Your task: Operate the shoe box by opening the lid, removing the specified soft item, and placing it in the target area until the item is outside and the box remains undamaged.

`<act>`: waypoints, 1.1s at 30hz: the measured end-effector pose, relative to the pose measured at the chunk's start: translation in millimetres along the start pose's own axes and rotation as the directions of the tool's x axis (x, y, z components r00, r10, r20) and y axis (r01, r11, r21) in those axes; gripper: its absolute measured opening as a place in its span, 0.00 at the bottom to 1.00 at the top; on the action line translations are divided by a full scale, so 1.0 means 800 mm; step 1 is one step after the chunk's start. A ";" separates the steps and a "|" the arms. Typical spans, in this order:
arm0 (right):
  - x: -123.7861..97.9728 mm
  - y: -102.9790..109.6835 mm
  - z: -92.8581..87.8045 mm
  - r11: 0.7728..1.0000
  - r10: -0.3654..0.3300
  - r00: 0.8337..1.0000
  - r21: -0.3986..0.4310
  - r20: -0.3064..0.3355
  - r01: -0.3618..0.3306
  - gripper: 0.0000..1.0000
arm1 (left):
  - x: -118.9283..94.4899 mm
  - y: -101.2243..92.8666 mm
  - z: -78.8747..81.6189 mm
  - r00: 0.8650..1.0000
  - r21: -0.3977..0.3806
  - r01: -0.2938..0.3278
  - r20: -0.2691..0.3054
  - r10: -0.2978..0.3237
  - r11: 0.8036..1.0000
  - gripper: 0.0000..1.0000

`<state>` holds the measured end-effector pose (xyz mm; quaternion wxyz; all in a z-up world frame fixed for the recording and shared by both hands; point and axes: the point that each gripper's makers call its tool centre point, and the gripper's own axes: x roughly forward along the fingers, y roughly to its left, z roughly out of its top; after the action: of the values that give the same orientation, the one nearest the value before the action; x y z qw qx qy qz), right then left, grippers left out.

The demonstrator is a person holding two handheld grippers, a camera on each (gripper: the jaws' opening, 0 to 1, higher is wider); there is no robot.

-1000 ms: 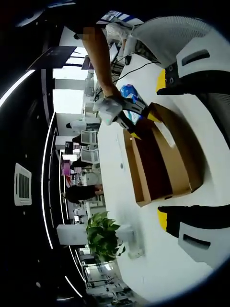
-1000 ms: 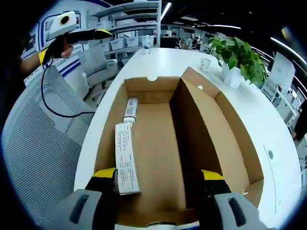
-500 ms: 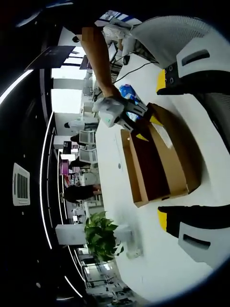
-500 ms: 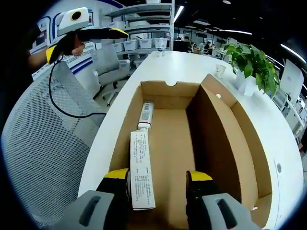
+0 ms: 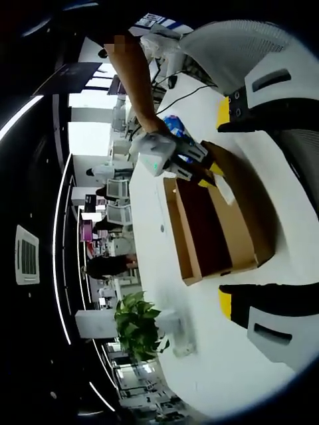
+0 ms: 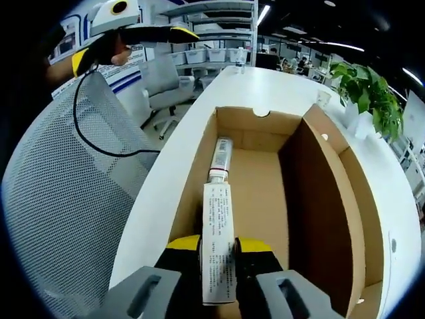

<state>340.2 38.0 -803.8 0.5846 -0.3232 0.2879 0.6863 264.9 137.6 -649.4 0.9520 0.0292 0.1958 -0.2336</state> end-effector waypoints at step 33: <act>-0.076 -0.014 0.027 0.996 -0.079 0.991 0.051 0.104 0.074 0.14 | 0.014 -0.007 -0.002 1.000 -0.003 0.023 -0.012 -0.023 1.000 0.98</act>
<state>355.5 18.5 -743.1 0.6324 -0.2833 0.2601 0.6724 270.8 128.3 -654.9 0.9481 0.0268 0.2021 -0.2441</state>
